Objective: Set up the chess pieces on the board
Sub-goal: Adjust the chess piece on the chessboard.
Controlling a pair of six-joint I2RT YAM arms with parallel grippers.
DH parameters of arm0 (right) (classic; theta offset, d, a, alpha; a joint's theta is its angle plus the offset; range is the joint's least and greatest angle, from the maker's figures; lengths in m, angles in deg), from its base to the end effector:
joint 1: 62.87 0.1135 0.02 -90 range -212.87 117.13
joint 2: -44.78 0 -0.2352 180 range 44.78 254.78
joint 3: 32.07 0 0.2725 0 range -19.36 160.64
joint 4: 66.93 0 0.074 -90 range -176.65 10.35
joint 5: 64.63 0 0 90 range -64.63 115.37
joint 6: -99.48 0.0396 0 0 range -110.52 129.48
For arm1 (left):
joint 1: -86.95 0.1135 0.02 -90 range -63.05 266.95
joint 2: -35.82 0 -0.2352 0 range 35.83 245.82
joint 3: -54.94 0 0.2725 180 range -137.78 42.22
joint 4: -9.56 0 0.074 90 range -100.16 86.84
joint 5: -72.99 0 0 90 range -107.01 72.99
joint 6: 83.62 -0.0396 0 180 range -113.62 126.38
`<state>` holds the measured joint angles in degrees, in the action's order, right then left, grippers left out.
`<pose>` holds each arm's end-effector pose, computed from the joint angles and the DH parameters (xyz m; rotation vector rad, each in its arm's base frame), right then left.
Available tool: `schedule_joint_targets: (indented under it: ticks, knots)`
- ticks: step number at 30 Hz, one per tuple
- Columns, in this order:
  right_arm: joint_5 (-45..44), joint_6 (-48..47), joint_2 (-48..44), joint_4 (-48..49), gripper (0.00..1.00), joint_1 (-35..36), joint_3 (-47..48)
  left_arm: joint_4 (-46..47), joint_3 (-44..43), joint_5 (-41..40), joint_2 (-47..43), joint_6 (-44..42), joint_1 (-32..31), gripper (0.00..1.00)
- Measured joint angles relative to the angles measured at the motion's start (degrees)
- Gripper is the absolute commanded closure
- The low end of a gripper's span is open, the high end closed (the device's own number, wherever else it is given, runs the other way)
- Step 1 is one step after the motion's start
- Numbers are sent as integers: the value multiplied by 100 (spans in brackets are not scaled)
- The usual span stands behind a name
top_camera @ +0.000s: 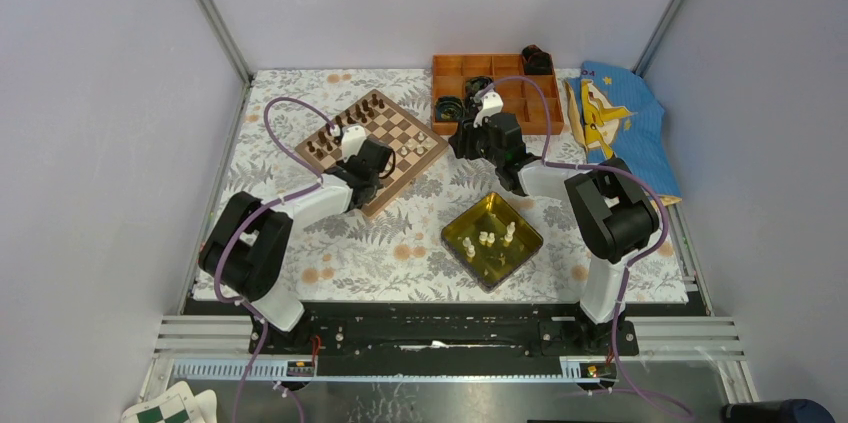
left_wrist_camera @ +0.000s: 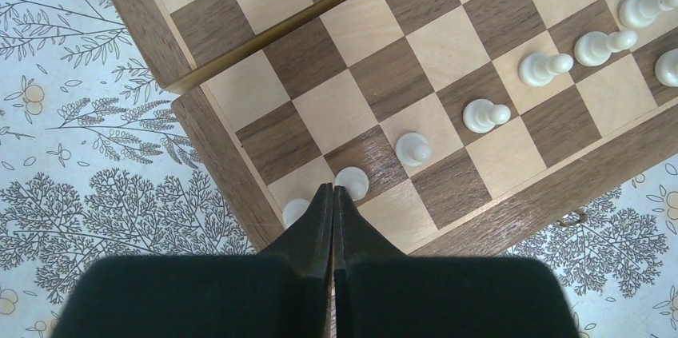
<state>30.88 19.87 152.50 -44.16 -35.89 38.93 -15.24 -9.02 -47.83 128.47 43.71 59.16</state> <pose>0.3726 0.1940 0.1473 -0.3351 1.8170 0.5467 0.3051 -0.1379 0.1308 -0.4043 2.3009 0.1275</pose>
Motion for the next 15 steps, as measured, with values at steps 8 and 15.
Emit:
schedule_joint_targets:
  ticks: [8,15]
  knots:
    - [0,0,0,0,47,0,0,59,0,24,52,0,9,100]
    - [0,0,0,0,47,-2,0,101,0,46,136,-39,11,100]
